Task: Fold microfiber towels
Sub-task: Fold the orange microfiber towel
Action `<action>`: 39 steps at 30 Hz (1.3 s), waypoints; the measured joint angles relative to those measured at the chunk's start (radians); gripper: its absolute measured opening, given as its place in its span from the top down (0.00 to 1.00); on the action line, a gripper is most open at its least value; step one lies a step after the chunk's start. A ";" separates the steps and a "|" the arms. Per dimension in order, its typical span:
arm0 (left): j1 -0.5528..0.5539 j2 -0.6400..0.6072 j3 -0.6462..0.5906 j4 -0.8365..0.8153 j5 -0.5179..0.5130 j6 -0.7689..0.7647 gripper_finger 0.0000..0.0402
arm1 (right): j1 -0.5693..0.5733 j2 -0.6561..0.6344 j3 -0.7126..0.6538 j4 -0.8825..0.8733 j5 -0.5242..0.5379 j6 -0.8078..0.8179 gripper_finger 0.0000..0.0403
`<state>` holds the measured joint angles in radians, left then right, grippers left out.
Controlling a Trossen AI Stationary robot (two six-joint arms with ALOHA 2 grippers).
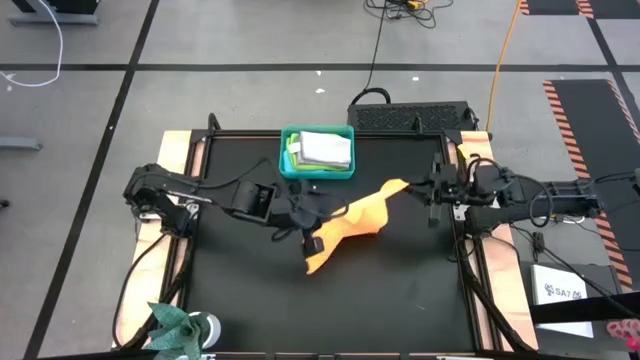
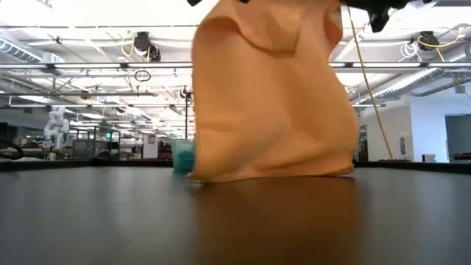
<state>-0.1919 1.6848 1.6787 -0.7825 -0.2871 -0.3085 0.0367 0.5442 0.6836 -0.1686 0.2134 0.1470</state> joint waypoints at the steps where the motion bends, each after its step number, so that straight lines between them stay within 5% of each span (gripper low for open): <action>1: 0.015 0.000 0.000 0.011 -0.001 0.027 0.99 | -0.016 0.004 0.006 -0.016 0.000 -0.016 1.00; 11: 0.177 -0.005 0.000 0.088 0.080 0.197 0.99 | -0.193 0.035 0.025 -0.028 -0.003 -0.212 1.00; 21: 0.297 -0.015 0.002 0.113 0.135 0.284 0.99 | -0.316 0.062 0.201 -0.116 -0.013 -0.392 1.00; 32: 0.315 -0.014 0.001 0.095 0.317 0.242 0.99 | -0.323 0.117 0.239 -0.394 -0.100 -0.259 1.00; 39: 0.256 0.016 -0.008 -0.025 0.322 0.182 0.98 | -0.323 0.119 0.239 -0.465 -0.237 -0.169 1.00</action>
<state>0.0645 1.7009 1.6710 -0.8072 0.0353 -0.1270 -0.2863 0.6636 0.9226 -0.6332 -0.0236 -0.0220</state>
